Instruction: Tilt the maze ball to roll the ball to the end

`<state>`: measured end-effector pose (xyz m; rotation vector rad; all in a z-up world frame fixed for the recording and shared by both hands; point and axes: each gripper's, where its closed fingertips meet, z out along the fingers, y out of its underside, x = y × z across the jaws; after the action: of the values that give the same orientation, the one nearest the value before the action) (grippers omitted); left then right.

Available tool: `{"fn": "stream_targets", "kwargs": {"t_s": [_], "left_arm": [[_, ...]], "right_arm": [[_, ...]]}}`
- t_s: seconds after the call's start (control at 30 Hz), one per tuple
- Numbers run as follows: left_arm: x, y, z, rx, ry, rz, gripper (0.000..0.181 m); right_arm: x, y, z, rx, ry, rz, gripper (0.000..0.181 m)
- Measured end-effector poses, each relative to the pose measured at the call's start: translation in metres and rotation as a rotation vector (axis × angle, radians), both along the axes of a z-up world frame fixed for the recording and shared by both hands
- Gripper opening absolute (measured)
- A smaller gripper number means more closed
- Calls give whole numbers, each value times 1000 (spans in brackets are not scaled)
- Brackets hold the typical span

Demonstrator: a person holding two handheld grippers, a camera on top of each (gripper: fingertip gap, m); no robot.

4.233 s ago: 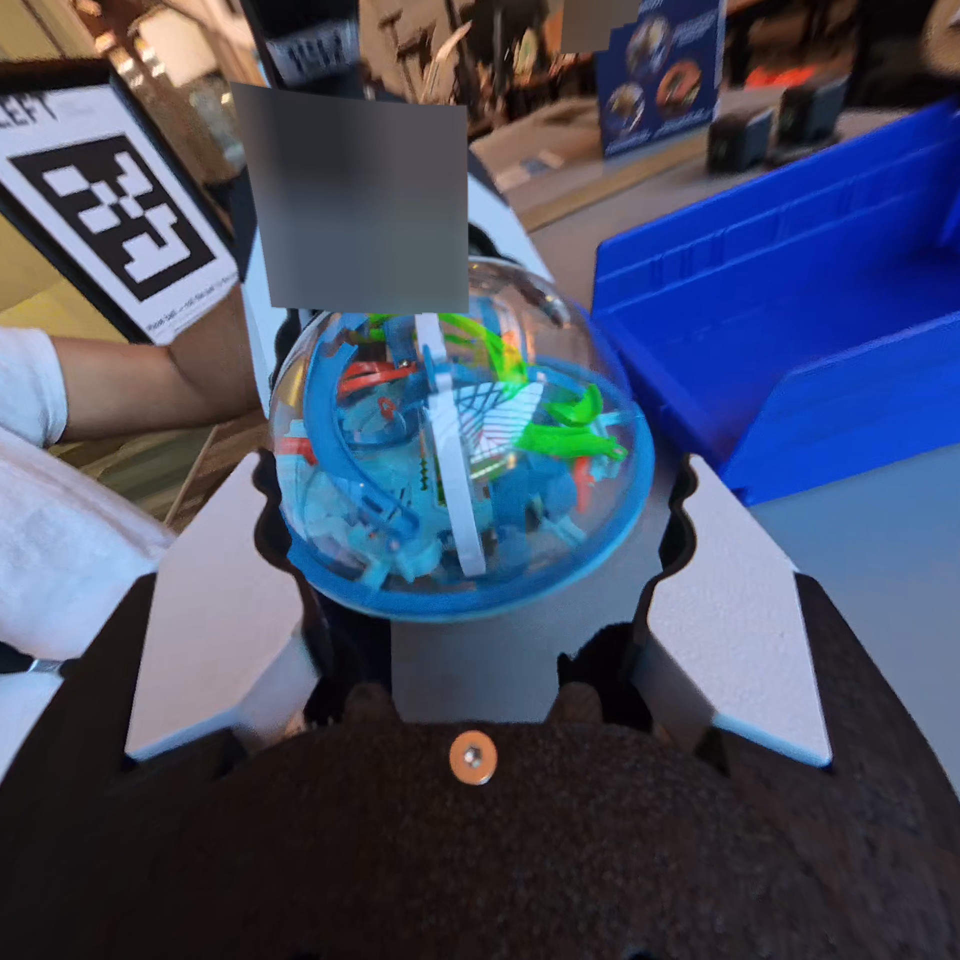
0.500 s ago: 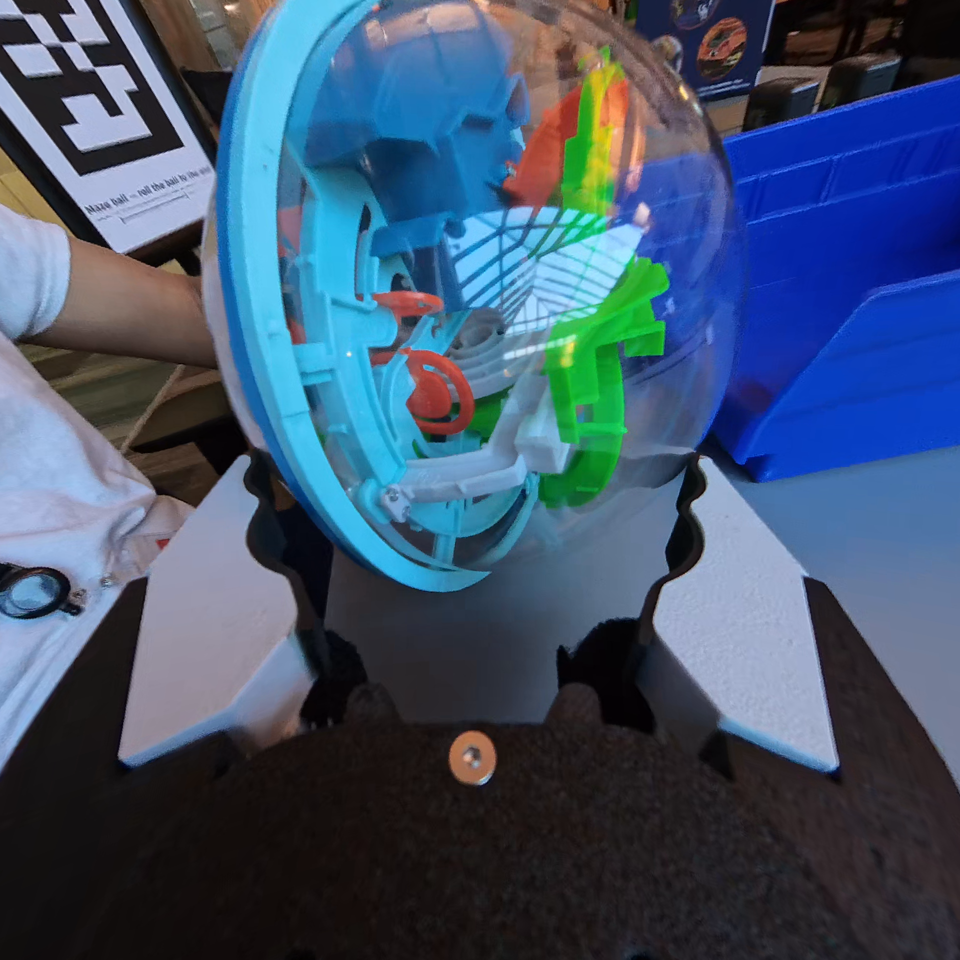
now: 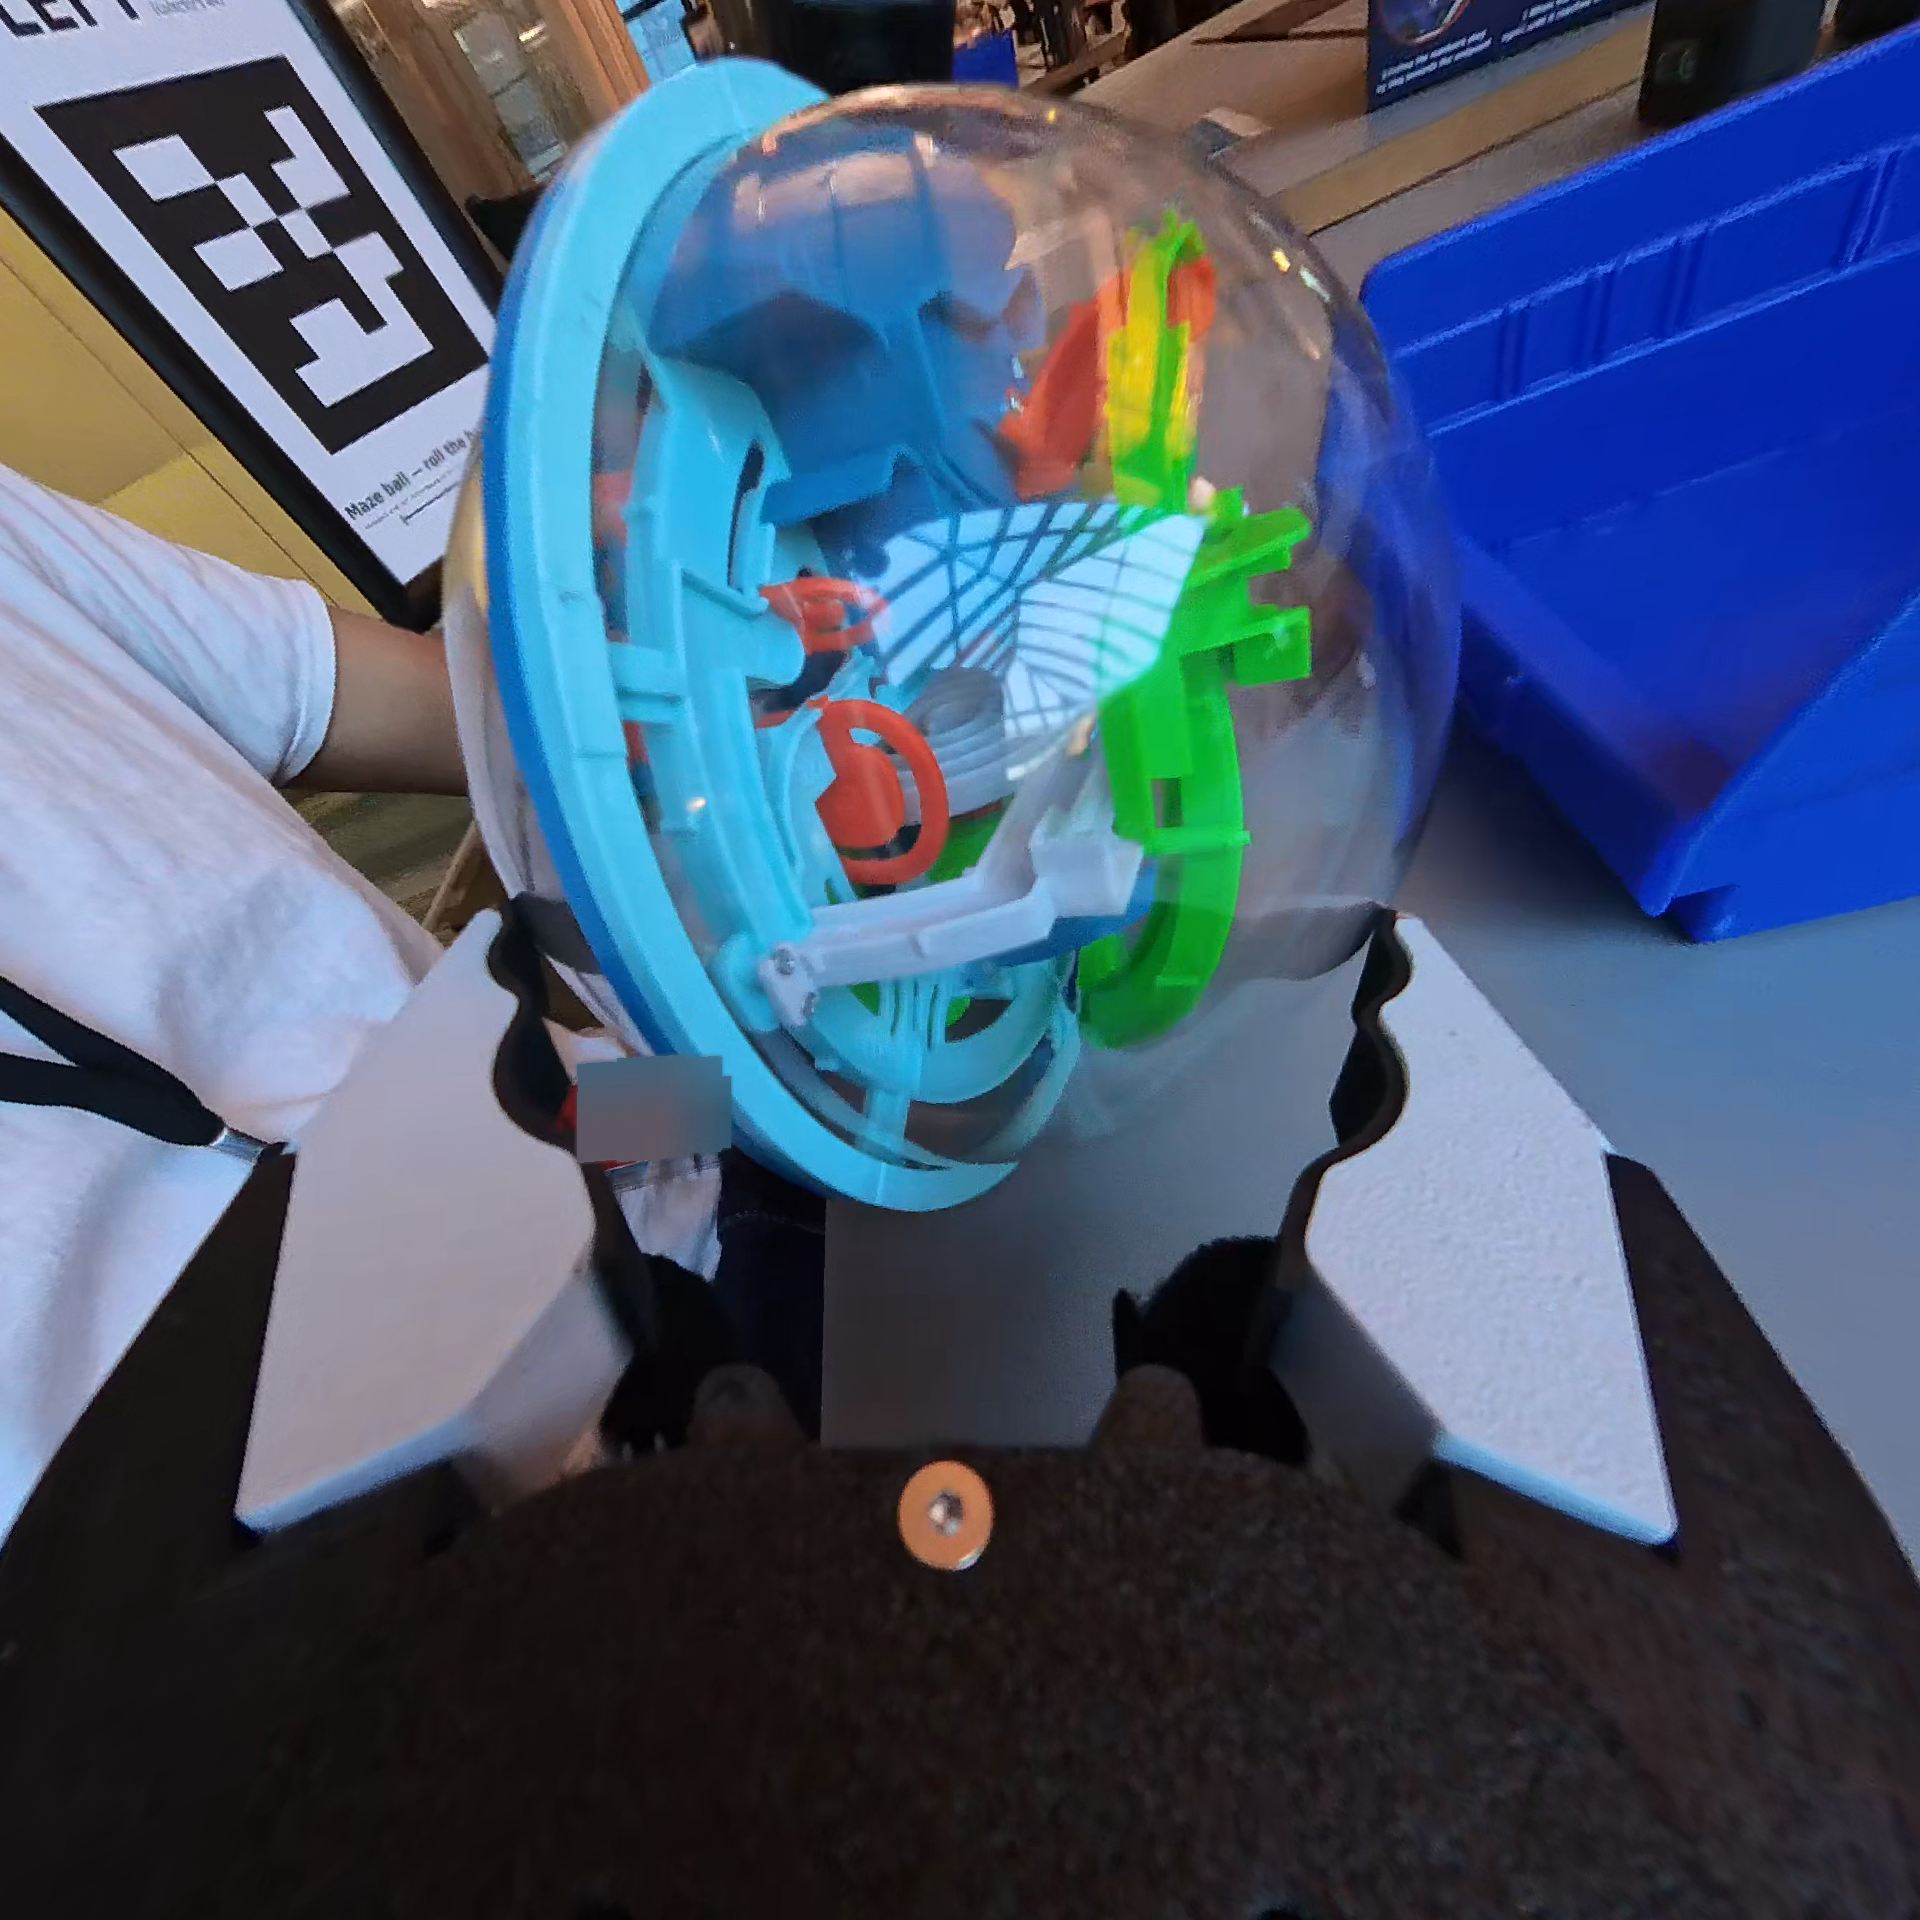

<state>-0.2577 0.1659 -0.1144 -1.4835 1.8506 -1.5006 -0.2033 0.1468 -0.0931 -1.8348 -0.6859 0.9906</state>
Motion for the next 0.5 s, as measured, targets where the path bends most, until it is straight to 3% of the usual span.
{"fn": "stream_targets", "kwargs": {"t_s": [0.17, 0.5], "left_arm": [[2, -8, 1, -5, -24, -17, 154], [2, -23, -8, -44, 43, -58, 153]], "right_arm": [[2, -1, 21, 52, 9, -34, 148], [3, -6, 33, 1, 4, -47, 148]]}}
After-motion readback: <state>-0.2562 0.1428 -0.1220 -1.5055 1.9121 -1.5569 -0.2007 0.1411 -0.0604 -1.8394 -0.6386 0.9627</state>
